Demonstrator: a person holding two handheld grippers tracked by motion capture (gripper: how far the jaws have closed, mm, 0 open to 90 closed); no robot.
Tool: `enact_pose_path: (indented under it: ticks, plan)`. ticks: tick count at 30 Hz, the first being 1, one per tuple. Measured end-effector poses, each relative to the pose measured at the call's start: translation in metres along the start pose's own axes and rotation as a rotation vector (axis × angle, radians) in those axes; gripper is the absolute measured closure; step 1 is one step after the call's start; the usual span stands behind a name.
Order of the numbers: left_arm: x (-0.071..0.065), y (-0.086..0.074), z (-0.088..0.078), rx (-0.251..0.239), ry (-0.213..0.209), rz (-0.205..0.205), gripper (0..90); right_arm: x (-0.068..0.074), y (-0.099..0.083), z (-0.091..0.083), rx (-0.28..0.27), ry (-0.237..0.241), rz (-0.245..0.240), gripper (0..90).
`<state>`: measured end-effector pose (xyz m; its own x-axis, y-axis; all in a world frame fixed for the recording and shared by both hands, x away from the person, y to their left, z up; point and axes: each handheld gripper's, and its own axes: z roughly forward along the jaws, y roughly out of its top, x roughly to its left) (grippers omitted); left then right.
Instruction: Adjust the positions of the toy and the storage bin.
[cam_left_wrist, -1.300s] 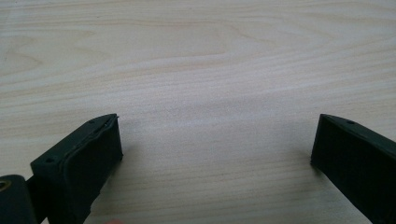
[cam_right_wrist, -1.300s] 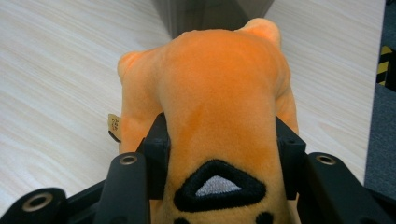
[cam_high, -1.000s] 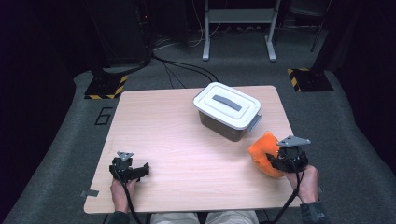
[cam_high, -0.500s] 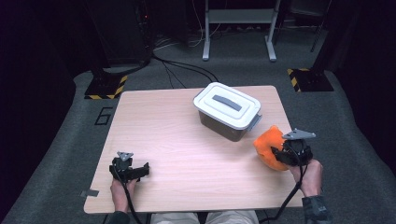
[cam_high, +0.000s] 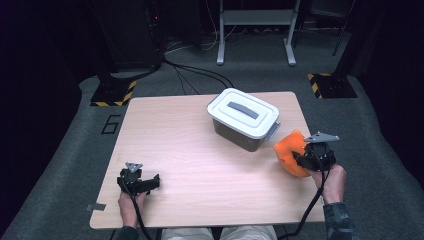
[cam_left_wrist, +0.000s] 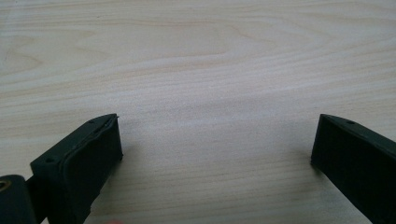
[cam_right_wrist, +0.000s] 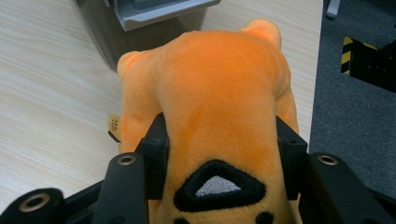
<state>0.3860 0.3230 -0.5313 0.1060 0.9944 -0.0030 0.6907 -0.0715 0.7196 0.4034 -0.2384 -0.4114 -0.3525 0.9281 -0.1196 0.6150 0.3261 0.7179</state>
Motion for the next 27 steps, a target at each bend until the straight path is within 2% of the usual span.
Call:
enact_pose_path:
  ticks: [12,27]
  plan:
    - [0.000,0.000,0.000,0.001,-0.001,-0.001,1.4,-0.008,0.007,0.011,0.007,-0.023,0.027,50.6]
    - [0.000,0.000,0.000,0.001,-0.001,-0.001,1.4,-0.020,0.010,0.036,0.040,-0.034,0.061,49.5]
